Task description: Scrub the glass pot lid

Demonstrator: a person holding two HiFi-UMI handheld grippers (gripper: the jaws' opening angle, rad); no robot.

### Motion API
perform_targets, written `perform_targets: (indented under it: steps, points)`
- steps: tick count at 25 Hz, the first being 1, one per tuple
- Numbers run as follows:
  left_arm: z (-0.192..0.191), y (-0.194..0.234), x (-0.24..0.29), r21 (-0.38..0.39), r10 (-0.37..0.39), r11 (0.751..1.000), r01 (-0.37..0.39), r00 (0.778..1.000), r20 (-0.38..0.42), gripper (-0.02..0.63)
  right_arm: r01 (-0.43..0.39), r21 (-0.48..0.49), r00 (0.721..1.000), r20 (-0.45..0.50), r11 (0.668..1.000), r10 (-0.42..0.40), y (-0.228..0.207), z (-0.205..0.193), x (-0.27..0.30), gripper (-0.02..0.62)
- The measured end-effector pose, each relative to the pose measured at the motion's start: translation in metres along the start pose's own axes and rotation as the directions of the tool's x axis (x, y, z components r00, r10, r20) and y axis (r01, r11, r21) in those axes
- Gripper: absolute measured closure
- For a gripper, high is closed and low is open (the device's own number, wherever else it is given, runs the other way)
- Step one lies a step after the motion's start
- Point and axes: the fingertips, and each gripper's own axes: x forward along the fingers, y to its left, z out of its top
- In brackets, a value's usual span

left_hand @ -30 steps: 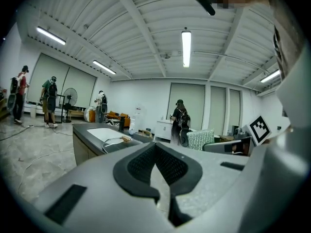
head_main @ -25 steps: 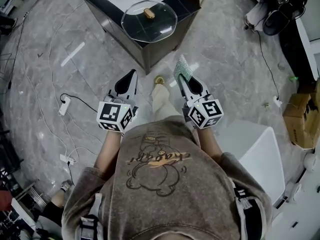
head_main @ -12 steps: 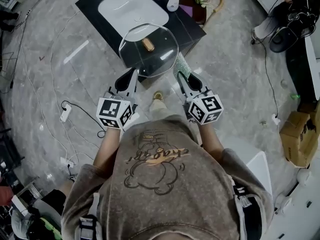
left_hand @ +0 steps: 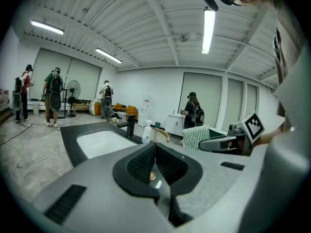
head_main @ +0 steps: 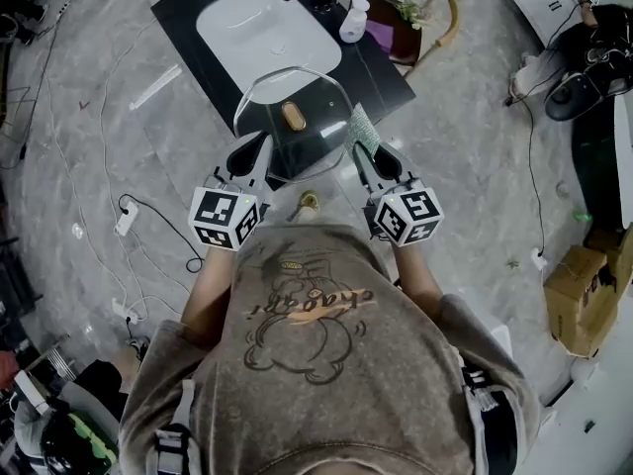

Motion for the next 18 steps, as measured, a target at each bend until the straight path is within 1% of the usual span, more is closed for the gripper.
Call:
perform_targets:
  steps: [4,8,9,11,12,13,16,18]
  points:
    - [0.004,0.01,0.009,-0.004,-0.034,0.999,0.034,0.999,-0.017,0.595,0.006,0.007,1.0,-0.008,1.0,-0.006,-0.003,0.002,0.011,0.503]
    - [0.005,0.015,0.023,0.003,-0.097,0.995,0.098,0.994,-0.043,0.589,0.042,0.019,0.999,0.013,0.999,-0.043,-0.007,0.008,0.021,0.503]
    - [0.004,0.015,0.029,0.003,-0.118,0.993,0.119,0.991,-0.058,0.567,0.055,0.026,0.998,0.018,0.998,-0.055,-0.009,0.01,0.023,0.503]
    - [0.002,0.015,0.038,-0.006,-0.166,0.986,0.166,0.982,-0.088,0.493,0.076,0.036,0.997,0.023,0.996,-0.077,-0.011,0.011,0.026,0.503]
    - [0.001,0.015,0.041,-0.014,-0.185,0.983,0.185,0.978,-0.099,0.478,0.085,0.037,0.996,0.023,0.996,-0.086,-0.012,0.011,0.027,0.503]
    - [0.0,0.017,0.045,-0.021,-0.2,0.98,0.199,0.974,-0.108,0.442,0.093,0.037,0.995,0.023,0.995,-0.094,-0.012,0.011,0.029,0.503]
    - [-0.003,0.023,0.055,-0.02,-0.225,0.974,0.225,0.965,-0.133,0.36,0.119,0.045,0.992,0.027,0.992,-0.12,-0.013,0.011,0.031,0.503]
    - [-0.01,0.027,0.063,-0.019,-0.24,0.971,0.24,0.957,-0.164,0.322,0.135,0.049,0.99,0.025,0.99,-0.136,-0.015,0.009,0.032,0.503]
